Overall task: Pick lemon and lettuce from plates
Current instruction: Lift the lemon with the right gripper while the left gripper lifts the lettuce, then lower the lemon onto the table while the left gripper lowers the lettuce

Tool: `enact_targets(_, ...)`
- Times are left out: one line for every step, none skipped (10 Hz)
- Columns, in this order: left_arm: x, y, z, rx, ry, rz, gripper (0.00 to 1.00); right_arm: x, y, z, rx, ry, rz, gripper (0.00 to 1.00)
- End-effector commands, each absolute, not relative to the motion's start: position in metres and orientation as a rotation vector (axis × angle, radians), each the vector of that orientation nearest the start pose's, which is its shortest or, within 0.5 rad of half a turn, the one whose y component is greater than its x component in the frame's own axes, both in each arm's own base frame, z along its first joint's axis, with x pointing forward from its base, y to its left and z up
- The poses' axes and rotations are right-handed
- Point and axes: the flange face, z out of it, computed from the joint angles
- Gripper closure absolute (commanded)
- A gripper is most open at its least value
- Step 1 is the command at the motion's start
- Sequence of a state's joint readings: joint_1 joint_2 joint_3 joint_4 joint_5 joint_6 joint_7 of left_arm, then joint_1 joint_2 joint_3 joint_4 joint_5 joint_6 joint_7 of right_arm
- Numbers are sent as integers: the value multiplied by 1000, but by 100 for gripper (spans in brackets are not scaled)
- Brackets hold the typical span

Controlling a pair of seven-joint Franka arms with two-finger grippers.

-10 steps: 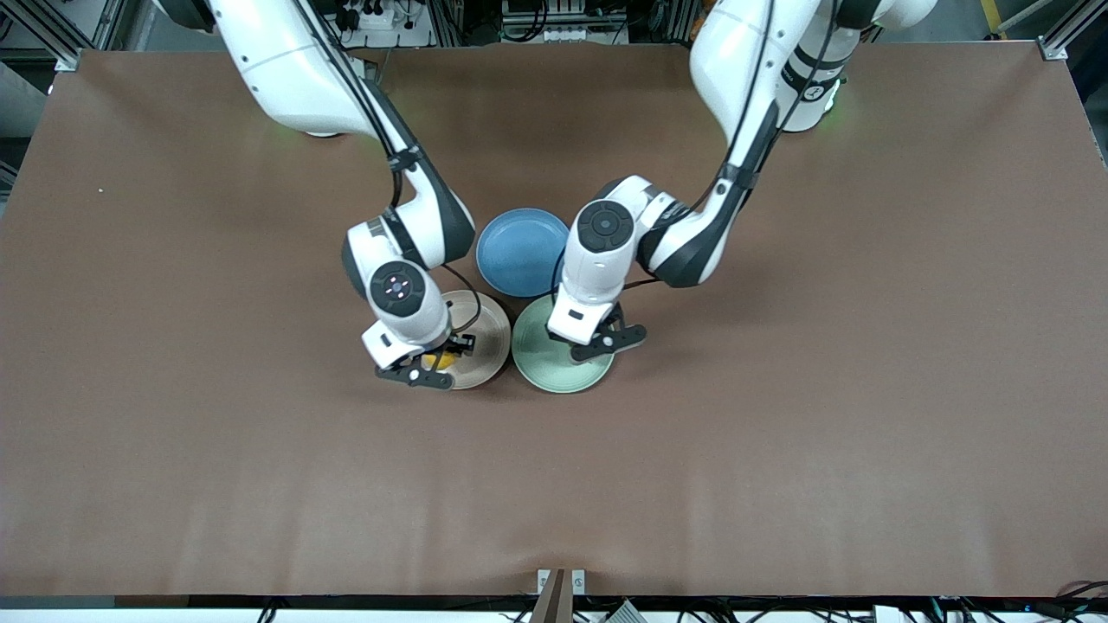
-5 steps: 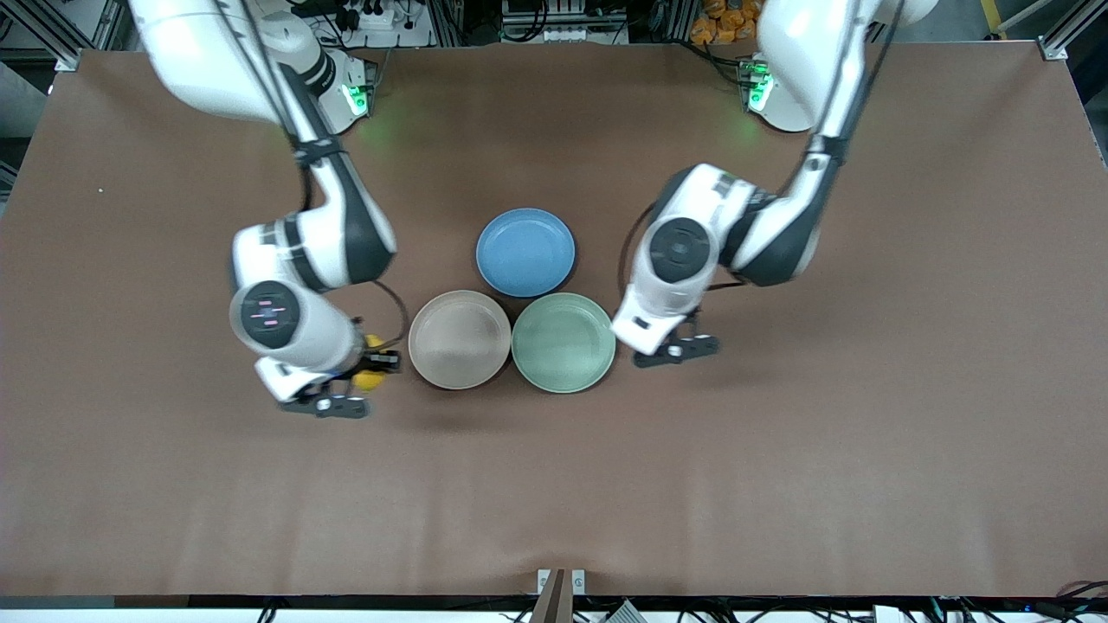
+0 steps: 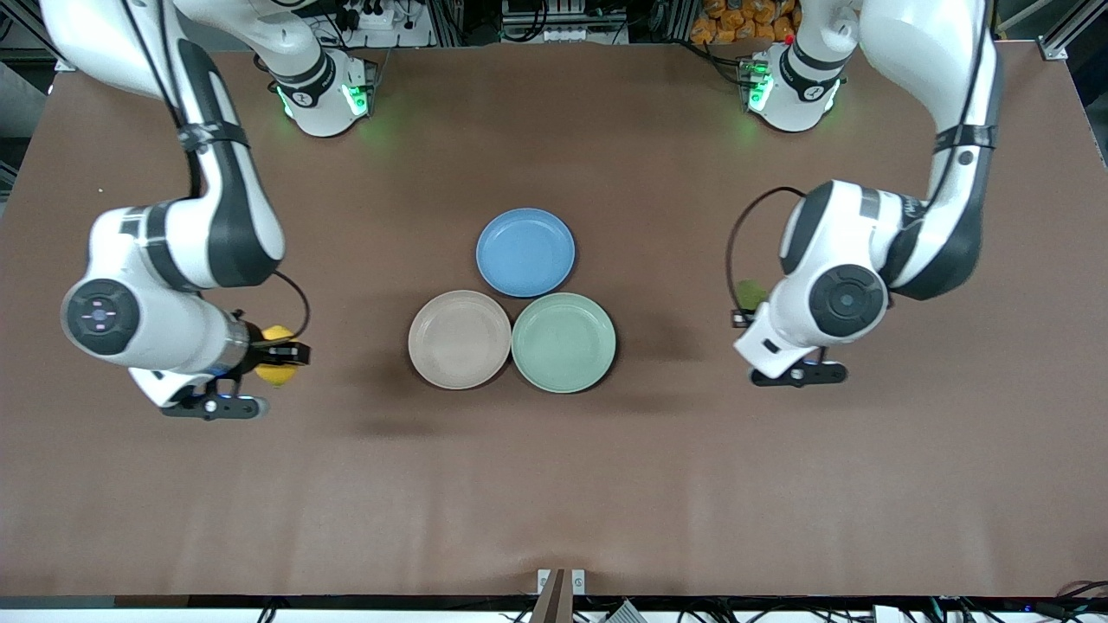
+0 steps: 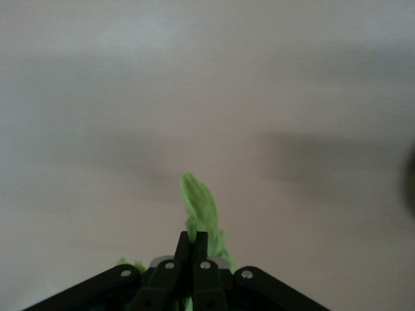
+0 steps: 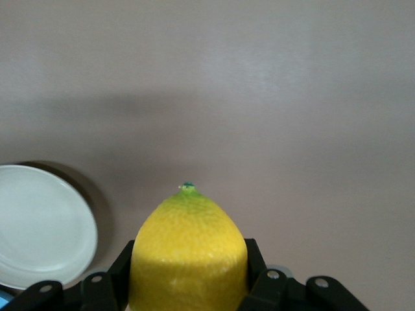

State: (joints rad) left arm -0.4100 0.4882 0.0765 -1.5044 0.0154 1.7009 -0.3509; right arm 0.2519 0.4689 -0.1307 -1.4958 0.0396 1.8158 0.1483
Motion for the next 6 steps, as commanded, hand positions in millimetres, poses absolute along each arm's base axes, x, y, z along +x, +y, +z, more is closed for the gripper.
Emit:
enact_targets(609, -196, 362, -2912, 33, 404, 100, 661, 69, 401, -3216, -21, 249, 72)
enact_targets(605, -185, 359, -2923, 52, 395, 100, 661, 60, 401, -3226, -14, 249, 72)
enact_targets(606, -176, 363, -2939, 59, 369, 100, 661, 58, 399, -3224, -13, 250, 72)
enact_targets(605, -175, 365, -2940, 72, 368, 100, 660, 57, 395, -3224, -14, 247, 73)
enact_targets(605, -175, 365, -2945, 95, 373, 61, 660, 57, 389, -3223, -17, 238, 74)
enact_targets(606, -178, 368, -2955, 80, 367, 1, 658, 56, 384, -3222, -21, 213, 74)
